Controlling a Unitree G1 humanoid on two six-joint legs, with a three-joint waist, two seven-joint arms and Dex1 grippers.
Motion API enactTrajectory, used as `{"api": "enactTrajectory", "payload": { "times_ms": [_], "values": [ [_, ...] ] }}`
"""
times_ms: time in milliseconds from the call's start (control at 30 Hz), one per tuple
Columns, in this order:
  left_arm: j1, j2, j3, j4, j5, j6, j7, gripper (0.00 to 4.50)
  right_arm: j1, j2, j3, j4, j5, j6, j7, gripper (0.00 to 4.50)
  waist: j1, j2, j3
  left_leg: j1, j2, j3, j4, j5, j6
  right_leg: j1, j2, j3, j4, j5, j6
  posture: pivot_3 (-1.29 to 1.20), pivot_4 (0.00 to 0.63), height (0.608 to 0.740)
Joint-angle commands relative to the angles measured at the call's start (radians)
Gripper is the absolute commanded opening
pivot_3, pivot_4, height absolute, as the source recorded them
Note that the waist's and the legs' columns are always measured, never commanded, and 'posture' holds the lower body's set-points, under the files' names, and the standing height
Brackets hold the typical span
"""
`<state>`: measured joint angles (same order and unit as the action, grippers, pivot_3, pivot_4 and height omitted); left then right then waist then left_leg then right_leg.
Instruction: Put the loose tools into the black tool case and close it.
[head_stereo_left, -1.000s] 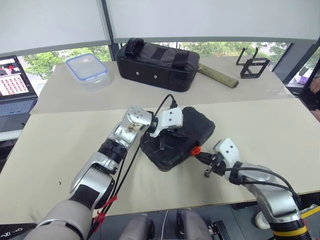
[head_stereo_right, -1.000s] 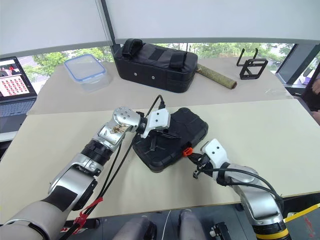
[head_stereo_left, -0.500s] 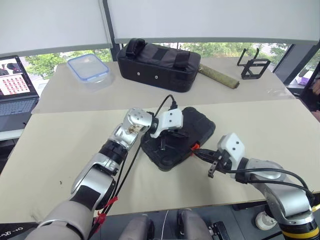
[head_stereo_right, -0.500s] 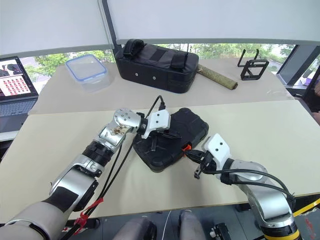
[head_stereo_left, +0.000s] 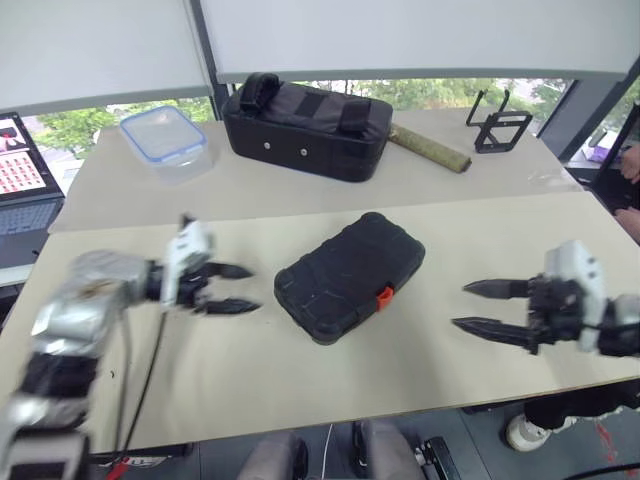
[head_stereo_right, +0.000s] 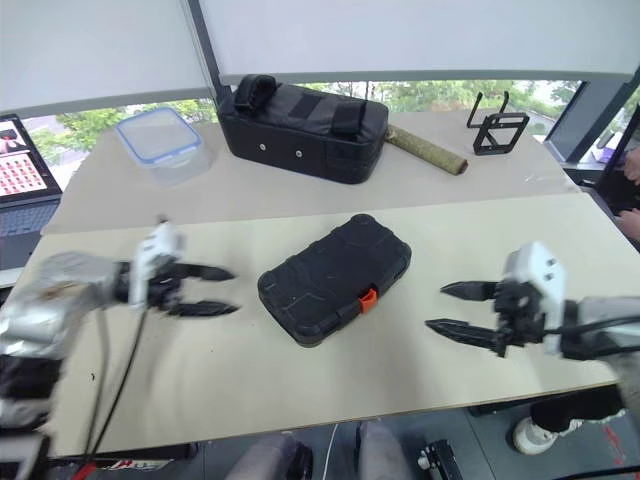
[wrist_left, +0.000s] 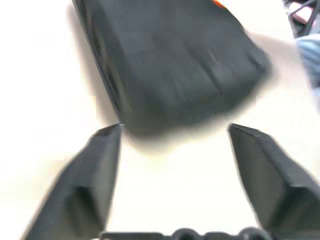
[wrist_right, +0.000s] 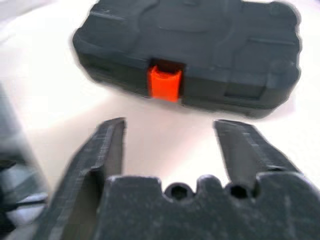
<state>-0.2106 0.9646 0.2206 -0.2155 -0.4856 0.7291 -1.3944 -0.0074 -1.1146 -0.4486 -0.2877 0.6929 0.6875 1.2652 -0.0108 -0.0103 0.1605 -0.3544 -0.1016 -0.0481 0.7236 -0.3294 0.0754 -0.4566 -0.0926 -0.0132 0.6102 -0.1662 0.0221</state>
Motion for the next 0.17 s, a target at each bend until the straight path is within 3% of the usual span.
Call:
{"api": "enactTrajectory", "payload": {
  "times_ms": [33, 167],
  "values": [
    [0.129, 0.053, 0.209, -0.151, -0.106, 0.082, 0.001, 4.2, -0.031, -0.08, -0.037, 0.095, 0.04, -0.002, 0.147, 4.41, 0.015, 0.0, 0.0, 0.0, 0.0, 0.0, 0.0, 0.0, 0.0, 0.001, -0.001, 0.0, -0.001, 0.0, 0.0, 0.0, 0.15, 0.714],
    [0.215, 0.046, 0.301, -0.2, -0.155, 0.109, 0.048, 4.2, -0.091, -0.112, 0.006, 0.181, 0.035, -0.01, 0.198, 4.41, 0.033, 0.001, 0.001, 0.0, 0.0, -0.001, -0.001, -0.001, 0.0, 0.002, -0.003, 0.0, -0.001, 0.0, 0.0, 0.0, 0.15, 0.714]
  ]
}}
